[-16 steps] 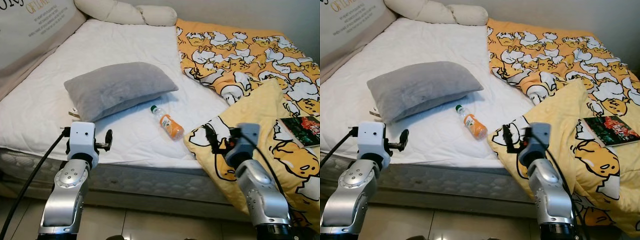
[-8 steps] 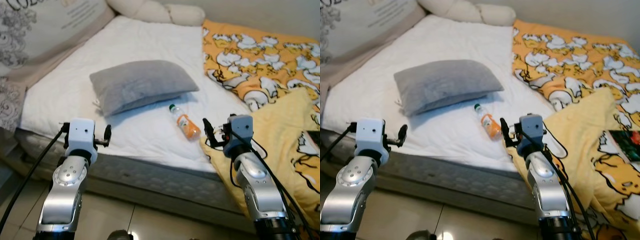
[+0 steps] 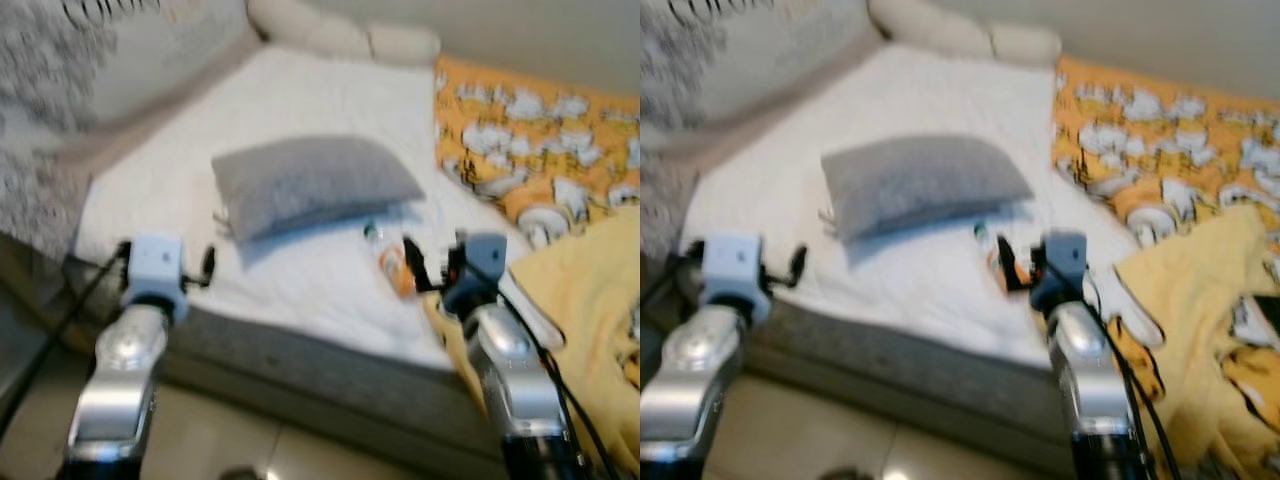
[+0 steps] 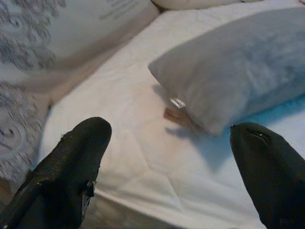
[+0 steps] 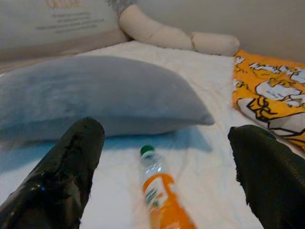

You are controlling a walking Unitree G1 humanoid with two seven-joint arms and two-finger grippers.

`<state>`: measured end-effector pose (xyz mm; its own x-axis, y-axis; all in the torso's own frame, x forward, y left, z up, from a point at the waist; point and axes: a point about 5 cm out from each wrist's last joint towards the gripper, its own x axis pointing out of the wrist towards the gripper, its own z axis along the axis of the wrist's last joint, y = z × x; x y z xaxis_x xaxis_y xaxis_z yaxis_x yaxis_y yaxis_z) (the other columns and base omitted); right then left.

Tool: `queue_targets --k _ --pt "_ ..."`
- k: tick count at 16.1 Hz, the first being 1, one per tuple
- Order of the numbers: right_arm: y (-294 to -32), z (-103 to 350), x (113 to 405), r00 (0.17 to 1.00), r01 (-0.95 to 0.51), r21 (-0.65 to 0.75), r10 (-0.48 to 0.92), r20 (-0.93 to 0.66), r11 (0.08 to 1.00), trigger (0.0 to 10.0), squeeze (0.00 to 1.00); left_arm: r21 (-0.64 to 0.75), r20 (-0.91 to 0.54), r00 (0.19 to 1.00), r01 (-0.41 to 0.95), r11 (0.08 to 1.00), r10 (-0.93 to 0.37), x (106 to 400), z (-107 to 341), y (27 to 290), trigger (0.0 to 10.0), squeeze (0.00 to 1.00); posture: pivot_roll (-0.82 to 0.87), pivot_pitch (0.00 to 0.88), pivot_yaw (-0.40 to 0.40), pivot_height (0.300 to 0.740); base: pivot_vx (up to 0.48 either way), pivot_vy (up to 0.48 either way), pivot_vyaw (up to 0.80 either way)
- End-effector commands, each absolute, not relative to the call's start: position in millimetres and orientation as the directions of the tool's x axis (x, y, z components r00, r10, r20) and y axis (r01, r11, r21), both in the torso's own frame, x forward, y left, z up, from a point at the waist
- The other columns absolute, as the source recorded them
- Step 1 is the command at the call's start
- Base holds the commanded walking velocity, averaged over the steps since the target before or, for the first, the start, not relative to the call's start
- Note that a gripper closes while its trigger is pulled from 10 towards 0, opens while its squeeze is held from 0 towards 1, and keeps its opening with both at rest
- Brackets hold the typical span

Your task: Clean up the room

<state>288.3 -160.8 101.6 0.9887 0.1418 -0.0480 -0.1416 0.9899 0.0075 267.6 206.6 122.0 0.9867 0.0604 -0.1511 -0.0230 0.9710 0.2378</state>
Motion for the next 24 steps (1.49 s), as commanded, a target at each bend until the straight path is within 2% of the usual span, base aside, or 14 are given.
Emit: queue_targets --k 1,4,6,12,16,17,18,20,21,24 --pt "-172 99 289 0.993 -0.100 0.016 0.101 -0.054 0.995 10.0 1.00 0.238 -0.139 0.990 0.019 0.971 0.014 270 126 197 10.0 0.00 -0.01 0.000 -0.036 0.740 0.307 0.000 0.00" --pt "-168 97 289 0.991 -0.108 0.086 0.115 -0.076 0.990 10.0 1.00 0.242 -0.135 0.991 0.028 0.970 0.005 270 130 197 10.0 0.00 0.00 0.000 -0.019 0.740 0.310 0.000 0.00" --pt "-162 98 289 0.986 -0.146 0.079 0.151 -0.066 0.986 10.0 1.00 0.246 -0.133 0.991 0.028 0.969 0.005 270 131 198 10.0 0.00 0.01 0.000 -0.017 0.740 0.311 0.000 0.00" --pt "-159 98 288 0.977 -0.186 0.086 0.193 -0.095 0.979 10.0 1.00 0.242 -0.143 0.990 0.017 0.970 0.018 267 130 200 10.0 0.00 0.02 0.000 -0.032 0.740 0.289 0.000 0.67" --pt "-168 96 296 0.961 -0.208 0.009 0.206 -0.183 0.978 10.0 1.00 0.294 -0.185 0.981 0.115 0.949 -0.062 264 127 193 10.0 0.00 0.03 0.000 -0.055 0.740 0.000 0.000 0.00" --pt "-171 90 298 0.941 -0.227 -0.014 0.216 -0.260 0.974 10.0 0.89 0.307 -0.204 0.973 0.167 0.937 -0.106 262 126 190 10.0 0.00 0.03 0.000 -0.055 0.740 0.000 0.000 0.00" --pt "-173 87 299 0.919 -0.247 -0.032 0.224 -0.324 0.968 10.0 0.00 0.305 -0.230 0.963 0.205 0.930 -0.137 258 124 189 10.0 0.00 0.03 0.000 -0.055 0.740 0.000 0.000 0.00" --pt "-183 83 302 0.876 -0.256 -0.036 0.216 -0.432 0.966 10.0 0.00 0.289 -0.264 0.936 0.305 0.907 -0.231 255 122 184 10.0 0.00 0.03 0.000 -0.059 0.740 0.000 0.000 0.00" --pt "-192 78 307 0.830 -0.254 -0.047 0.193 -0.523 0.966 10.0 0.00 0.281 -0.308 0.886 0.432 0.857 -0.346 254 119 176 10.0 0.00 0.03 0.000 -0.065 0.740 0.000 0.000 0.00" --pt "-209 67 321 0.775 -0.247 -0.095 0.138 -0.617 0.964 10.0 0.00 0.275 -0.379 0.785 0.601 0.750 -0.490 258 121 168 10.0 0.00 0.03 0.000 -0.069 0.740 0.000 0.000 0.00"
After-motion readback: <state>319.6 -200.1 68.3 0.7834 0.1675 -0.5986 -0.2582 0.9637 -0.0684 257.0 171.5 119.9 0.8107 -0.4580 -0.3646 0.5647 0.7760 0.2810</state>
